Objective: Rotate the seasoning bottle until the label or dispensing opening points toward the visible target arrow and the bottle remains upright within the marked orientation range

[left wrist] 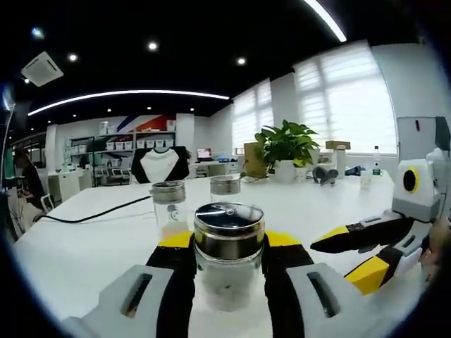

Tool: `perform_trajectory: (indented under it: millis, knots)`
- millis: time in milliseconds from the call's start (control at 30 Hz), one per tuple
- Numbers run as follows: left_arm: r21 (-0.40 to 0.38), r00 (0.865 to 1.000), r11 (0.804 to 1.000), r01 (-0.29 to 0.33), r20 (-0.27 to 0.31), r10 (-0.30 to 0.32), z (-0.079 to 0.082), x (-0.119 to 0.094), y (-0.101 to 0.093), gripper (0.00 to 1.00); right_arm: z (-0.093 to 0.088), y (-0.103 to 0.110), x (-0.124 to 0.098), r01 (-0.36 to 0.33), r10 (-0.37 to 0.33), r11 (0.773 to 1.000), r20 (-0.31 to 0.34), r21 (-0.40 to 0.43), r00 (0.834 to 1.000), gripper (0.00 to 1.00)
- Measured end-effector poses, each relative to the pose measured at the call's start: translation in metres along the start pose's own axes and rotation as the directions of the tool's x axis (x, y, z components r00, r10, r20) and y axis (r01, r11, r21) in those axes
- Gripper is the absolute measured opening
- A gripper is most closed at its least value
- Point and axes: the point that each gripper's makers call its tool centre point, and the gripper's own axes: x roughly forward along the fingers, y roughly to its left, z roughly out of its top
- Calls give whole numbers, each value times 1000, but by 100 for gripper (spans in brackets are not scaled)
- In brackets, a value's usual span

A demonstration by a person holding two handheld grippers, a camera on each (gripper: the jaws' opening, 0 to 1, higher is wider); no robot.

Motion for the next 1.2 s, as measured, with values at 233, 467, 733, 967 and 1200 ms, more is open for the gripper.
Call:
perform_trajectory:
  millis: [233, 467, 733, 967, 1200]
  knots:
    - [-8, 998, 998, 59, 16, -59, 2, -1, -14, 37, -4, 4, 4, -68, 68, 997, 7, 30, 998, 42]
    - [-18, 988, 988, 151, 22, -150, 6, -6, -32, 37, 1, 14, 5, -160, 160, 987, 25, 6, 987, 39]
    - [-3, 974, 974, 226, 3, -226, 6, -11, -46, 38, -7, 20, 10, -203, 203, 979, -15, -34, 979, 38]
    - [17, 959, 959, 283, -29, -283, 3, -15, -57, 38, -1, 23, 13, -238, 238, 969, -9, -74, 971, 33]
    - [-9, 945, 945, 327, -19, -327, 7, -18, -64, 38, 4, 24, 16, -256, 257, 961, -3, -103, 966, 30]
